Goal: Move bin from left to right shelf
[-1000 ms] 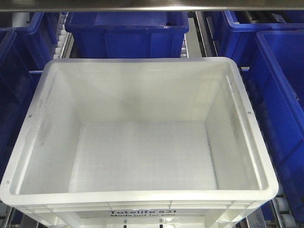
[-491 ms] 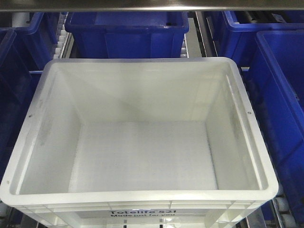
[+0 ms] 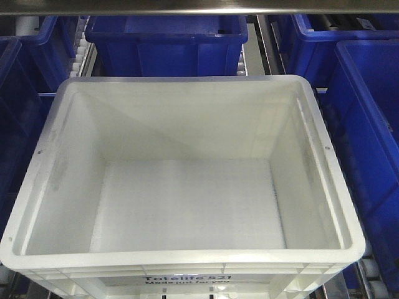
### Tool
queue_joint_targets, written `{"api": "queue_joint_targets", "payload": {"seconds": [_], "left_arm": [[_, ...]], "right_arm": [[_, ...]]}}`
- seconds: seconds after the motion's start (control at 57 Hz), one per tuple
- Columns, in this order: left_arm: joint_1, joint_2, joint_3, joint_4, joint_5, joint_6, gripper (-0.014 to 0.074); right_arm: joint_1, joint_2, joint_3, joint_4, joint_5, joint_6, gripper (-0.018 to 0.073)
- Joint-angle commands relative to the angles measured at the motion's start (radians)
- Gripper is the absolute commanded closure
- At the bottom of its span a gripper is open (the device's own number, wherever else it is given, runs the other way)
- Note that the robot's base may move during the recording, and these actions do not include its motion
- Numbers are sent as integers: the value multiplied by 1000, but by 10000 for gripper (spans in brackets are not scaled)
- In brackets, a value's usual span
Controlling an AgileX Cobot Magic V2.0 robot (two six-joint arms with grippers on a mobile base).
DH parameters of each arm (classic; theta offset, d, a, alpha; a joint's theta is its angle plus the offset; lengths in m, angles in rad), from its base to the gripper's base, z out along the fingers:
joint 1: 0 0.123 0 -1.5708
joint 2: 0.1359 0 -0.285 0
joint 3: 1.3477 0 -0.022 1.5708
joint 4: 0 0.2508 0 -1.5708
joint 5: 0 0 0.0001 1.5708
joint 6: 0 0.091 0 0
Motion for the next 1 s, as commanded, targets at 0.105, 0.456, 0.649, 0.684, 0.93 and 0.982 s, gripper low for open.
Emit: {"api": "queue_joint_targets", "payload": {"seconds": [0.105,0.456,0.649,0.684,0.93,0.982], "left_arm": [[-5,-15,20,-10,-78,-1,603],[-5,-15,20,-10,-78,-1,603],[-5,-15,20,-10,-78,-1,603],[-5,-15,20,-10,-78,-1,603],[-5,-15,20,-10,-78,-1,603],[-5,-15,20,-10,-78,-1,603]], "right_arm": [[0,8,-30,-2,-67,-10,567],[0,8,-30,-2,-67,-10,567],[0,8,-30,-167,-51,58,567],[0,8,-30,-211,-35,101,567],[0,-7,-22,-331,95,222,567],[0,-33,12,-330,58,223,567]]}}
